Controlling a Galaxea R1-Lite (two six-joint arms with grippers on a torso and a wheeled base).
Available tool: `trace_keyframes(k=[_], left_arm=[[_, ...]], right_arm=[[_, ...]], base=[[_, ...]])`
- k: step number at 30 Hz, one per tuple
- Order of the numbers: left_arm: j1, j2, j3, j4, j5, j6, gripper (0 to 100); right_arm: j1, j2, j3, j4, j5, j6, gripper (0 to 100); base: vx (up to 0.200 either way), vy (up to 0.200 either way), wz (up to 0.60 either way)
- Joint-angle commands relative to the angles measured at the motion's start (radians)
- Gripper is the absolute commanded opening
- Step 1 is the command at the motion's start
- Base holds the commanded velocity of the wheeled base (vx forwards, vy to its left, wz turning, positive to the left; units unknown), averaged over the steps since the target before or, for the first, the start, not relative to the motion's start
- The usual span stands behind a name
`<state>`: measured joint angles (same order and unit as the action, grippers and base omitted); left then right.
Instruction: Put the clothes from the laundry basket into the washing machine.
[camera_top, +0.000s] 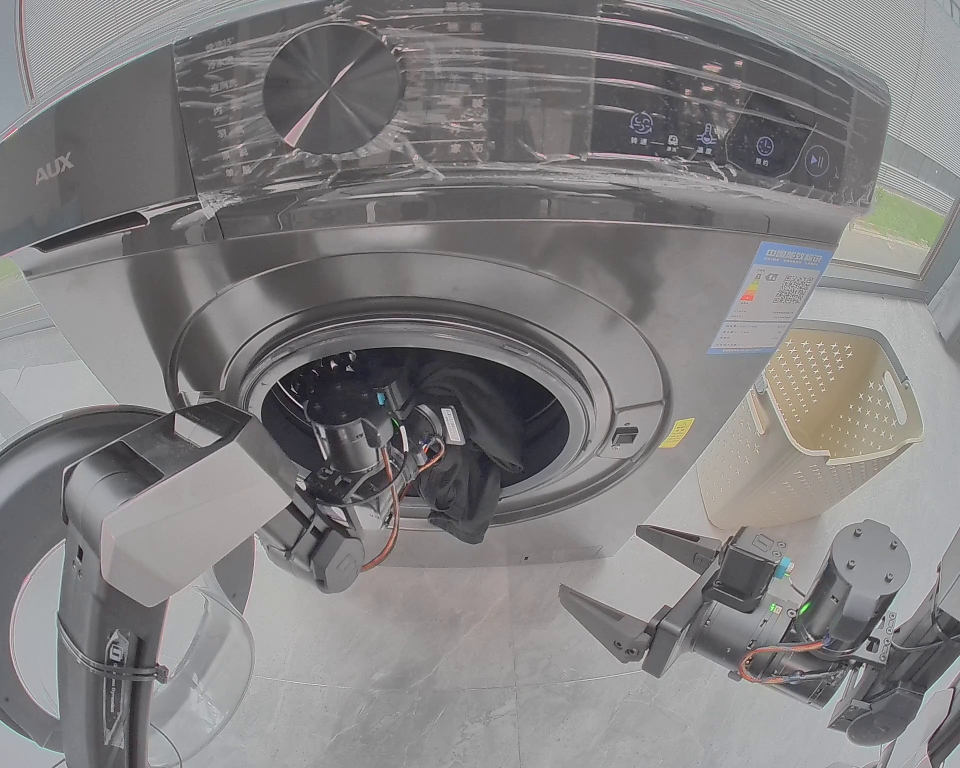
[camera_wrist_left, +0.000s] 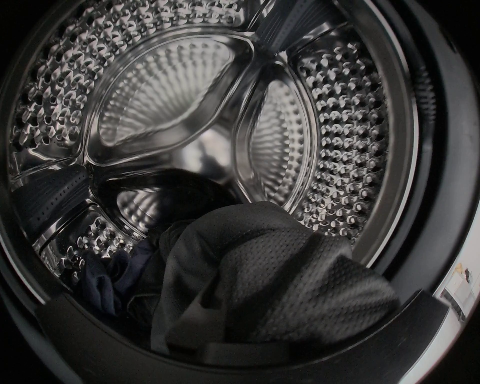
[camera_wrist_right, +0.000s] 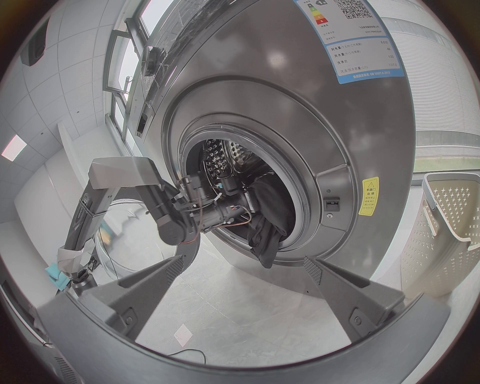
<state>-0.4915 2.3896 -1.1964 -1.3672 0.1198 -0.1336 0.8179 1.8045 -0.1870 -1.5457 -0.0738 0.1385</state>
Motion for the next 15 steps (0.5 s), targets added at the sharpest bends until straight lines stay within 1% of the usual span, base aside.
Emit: trace_keyframes(k=[1, 2, 3, 7, 11, 15], left_arm=[[0.037, 0.051, -0.170, 0.129, 0.012, 0.002, 0], [0.037, 0.053, -0.175, 0.134, 0.012, 0.002, 0], [0.048, 0.069, -0.213, 0.168, 0.012, 0.002, 0], [0.070, 0.115, -0.285, 0.195, 0.026, 0.002, 0], [0.091, 0.141, -0.397, 0.237, 0.069, -0.001, 0], [0.093, 0.135, -0.445, 0.281, 0.072, -0.011, 0]], right_arm=[[0.007, 0.004, 0.000, -0.001, -0.001, 0.001, 100], [0.007, 0.006, 0.000, -0.001, -0.001, 0.001, 100], [0.007, 0.007, 0.000, -0.001, -0.001, 0.003, 100], [0.007, 0.012, 0.000, -0.001, -0.001, 0.003, 100], [0.007, 0.013, 0.000, -0.001, -0.001, 0.003, 100], [0.007, 0.018, 0.000, -0.001, -0.001, 0.004, 100]], base=[[0.000, 0.000, 0.00], [0.000, 0.000, 0.00], [0.000, 0.000, 0.00], [0.000, 0.000, 0.00], [0.000, 0.000, 0.00], [0.000, 0.000, 0.00]])
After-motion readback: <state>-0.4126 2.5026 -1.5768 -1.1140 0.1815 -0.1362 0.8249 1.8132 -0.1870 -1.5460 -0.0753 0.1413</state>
